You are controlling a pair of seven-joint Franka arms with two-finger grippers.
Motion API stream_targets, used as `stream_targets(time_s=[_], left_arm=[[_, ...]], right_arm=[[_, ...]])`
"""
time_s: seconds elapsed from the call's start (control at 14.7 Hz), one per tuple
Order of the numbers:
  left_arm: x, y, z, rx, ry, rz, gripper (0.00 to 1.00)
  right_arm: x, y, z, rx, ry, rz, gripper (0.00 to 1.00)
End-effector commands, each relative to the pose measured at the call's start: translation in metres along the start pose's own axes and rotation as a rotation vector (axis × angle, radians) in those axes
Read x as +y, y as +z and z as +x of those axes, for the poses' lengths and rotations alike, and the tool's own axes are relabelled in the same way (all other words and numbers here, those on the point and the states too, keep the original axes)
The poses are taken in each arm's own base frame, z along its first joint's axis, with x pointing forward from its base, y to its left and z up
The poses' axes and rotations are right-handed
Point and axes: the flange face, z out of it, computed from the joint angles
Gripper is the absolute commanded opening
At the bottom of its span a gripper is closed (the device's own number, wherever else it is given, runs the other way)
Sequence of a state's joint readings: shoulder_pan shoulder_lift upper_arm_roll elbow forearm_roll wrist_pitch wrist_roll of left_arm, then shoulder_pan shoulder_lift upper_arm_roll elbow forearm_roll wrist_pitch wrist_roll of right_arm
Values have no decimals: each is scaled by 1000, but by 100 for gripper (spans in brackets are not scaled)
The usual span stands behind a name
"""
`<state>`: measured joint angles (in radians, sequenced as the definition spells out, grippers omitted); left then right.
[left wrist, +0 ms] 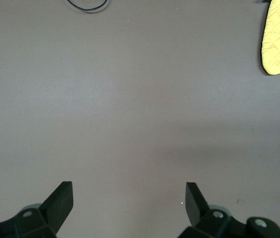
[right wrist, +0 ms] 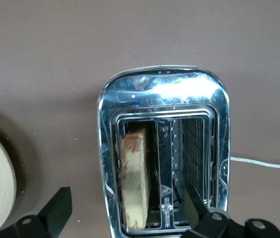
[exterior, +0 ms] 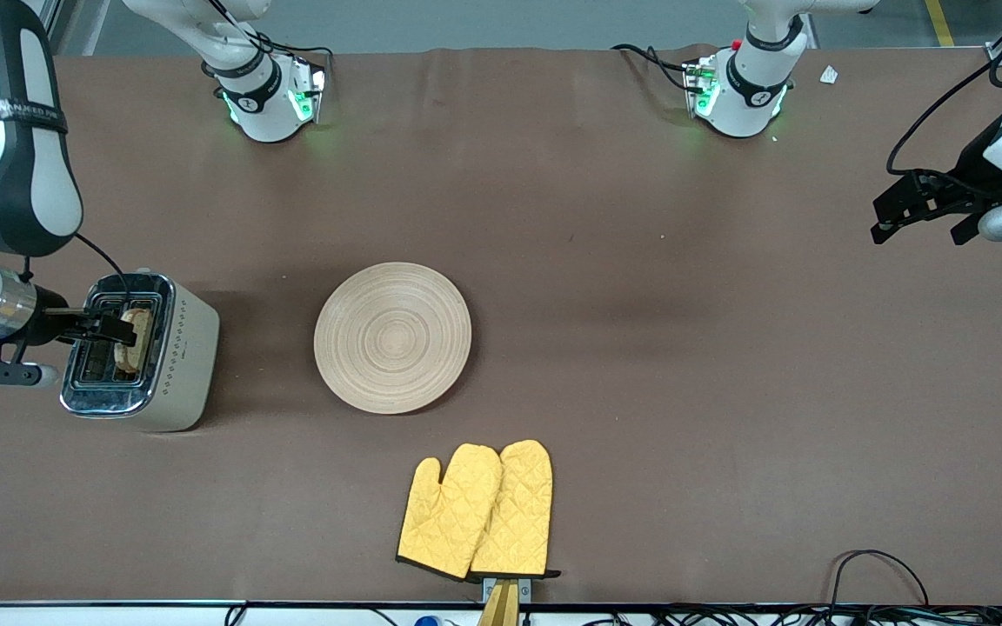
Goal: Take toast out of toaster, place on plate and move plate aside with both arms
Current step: 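Reach the right gripper down to the toast in the toaster slot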
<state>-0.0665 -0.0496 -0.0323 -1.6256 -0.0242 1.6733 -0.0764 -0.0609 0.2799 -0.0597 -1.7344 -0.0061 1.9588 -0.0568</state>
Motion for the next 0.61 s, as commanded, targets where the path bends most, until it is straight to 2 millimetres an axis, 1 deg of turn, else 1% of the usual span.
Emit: stream_targets(time_s=[0.0, 0.27, 0.34, 0.41, 0.48, 0.54], left_arm=[[-1, -4, 1, -5, -6, 5, 100], [-1, -4, 1, -5, -6, 5, 100], [-1, -4, 1, -5, -3, 4, 100], [-1, -4, 1, -5, -3, 4, 100], [-1, -4, 1, -5, -5, 5, 100], [-1, -4, 1, -6, -3, 5, 100]], right_arm=[[4, 20, -4, -2, -10, -4, 100], [7, 36, -9, -37, -20, 0, 100], [11, 40, -11, -45, -53, 2, 85], [15, 40, -12, -51, -114, 6, 10], [16, 39, -12, -46, -113, 6, 0], [18, 39, -10, -43, -110, 5, 0]])
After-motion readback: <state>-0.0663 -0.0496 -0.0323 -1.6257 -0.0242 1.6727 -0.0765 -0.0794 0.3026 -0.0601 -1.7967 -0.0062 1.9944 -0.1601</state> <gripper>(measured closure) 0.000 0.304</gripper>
